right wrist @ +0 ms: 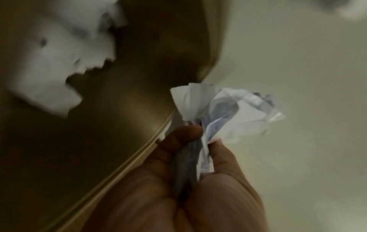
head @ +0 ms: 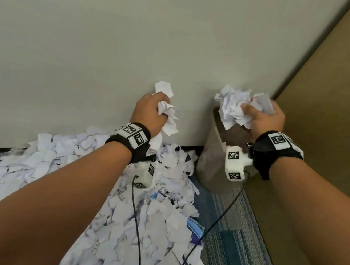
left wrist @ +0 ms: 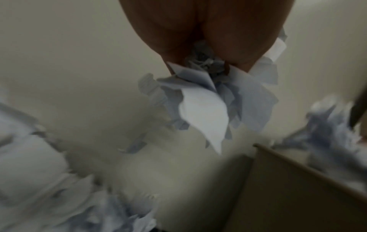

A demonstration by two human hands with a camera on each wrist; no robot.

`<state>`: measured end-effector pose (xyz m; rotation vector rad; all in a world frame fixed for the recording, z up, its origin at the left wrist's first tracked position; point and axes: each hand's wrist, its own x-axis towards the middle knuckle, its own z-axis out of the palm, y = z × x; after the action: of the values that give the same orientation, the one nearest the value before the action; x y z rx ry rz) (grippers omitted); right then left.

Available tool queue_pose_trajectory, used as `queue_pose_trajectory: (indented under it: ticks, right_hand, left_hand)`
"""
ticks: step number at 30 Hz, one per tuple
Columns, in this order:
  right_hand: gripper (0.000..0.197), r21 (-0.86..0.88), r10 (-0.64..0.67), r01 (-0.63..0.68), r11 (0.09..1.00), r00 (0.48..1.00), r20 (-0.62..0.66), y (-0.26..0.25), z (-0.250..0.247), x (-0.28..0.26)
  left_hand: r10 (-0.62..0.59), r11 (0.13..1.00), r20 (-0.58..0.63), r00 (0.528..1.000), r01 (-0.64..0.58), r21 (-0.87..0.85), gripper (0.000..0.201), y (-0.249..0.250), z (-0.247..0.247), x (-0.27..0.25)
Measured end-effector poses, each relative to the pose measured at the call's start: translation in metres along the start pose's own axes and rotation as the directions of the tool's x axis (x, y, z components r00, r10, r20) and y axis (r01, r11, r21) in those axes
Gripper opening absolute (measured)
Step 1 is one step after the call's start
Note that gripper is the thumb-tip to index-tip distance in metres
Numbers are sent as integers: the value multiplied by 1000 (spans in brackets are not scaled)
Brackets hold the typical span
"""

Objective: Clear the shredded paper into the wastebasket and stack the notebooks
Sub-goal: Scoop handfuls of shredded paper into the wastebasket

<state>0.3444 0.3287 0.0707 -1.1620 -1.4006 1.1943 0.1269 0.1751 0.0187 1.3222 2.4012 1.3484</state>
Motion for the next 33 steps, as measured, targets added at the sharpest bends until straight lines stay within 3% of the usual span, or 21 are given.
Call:
queue_pose_trajectory:
  ticks: [3,6,8,10,16,22,30,33]
  right_hand:
    - [23,-368,-80,81,926,997,16,13,-26,12]
    - [24,-699,-79,155,698,987,140,28,-41,21]
    - [21,-808,-59,210,550,975,213,36,-44,22]
    - [21,-827,-52,250,503,964,260,39,-45,19]
    - [17,-839,-70,318,442,944,321,46,-41,18]
    - [8,-834,-27,250,492,962,272,49,-40,18]
    - [27,-795,26,165,585,975,221,49,-41,22]
    - [39,-774,12,146,617,981,194,49,-42,21]
  left_hand:
    - [51,997,-34,998,-53,-58,24,29,15,11]
    - [89,981,-65,994,-99,-168,25,61,32,20]
    - [112,969,-70,991,-124,-214,26,83,44,23]
    - [144,961,-60,988,-154,-229,28,101,59,23]
    - [248,949,34,968,-236,-209,27,130,103,15]
    - [237,969,210,949,-213,-128,33,120,133,10]
    - [250,965,418,873,-261,-32,53,117,147,11]
    - [258,966,412,874,-244,-87,63,118,144,12]
